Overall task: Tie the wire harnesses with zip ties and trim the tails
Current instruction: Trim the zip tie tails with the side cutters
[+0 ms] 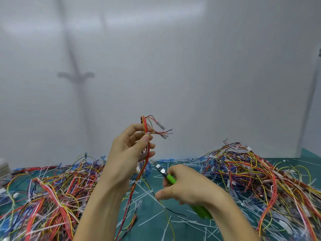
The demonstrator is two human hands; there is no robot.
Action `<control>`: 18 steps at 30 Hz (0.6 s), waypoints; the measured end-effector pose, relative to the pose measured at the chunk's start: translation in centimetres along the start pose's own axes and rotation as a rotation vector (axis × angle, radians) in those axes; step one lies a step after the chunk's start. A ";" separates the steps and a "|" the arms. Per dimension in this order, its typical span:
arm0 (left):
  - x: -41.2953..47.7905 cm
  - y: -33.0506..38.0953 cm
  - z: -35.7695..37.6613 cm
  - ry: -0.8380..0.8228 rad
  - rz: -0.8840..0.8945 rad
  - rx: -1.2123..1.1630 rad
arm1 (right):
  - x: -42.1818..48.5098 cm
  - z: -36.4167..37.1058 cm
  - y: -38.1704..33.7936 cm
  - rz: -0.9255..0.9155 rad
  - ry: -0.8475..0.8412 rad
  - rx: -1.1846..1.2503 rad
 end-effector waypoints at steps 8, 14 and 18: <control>0.0 0.6 0.4 -0.026 0.040 -0.099 | 0.4 1.2 -0.9 -0.017 0.111 0.151; 0.4 -0.7 -0.4 0.013 -0.214 -0.054 | -0.7 -3.1 -0.2 -0.161 0.299 0.405; 0.1 -1.4 0.2 0.010 -0.198 0.187 | -1.9 -4.9 -0.3 -0.261 0.372 0.488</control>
Point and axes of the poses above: each hand's wrist, its own x-axis towards the middle knuckle, its own z-axis out of the palm, y = z × x, the point moved 3 cm from there along x, towards the middle knuckle, and after that the axes turned 12 degrees about z, right-handed, at the moved point
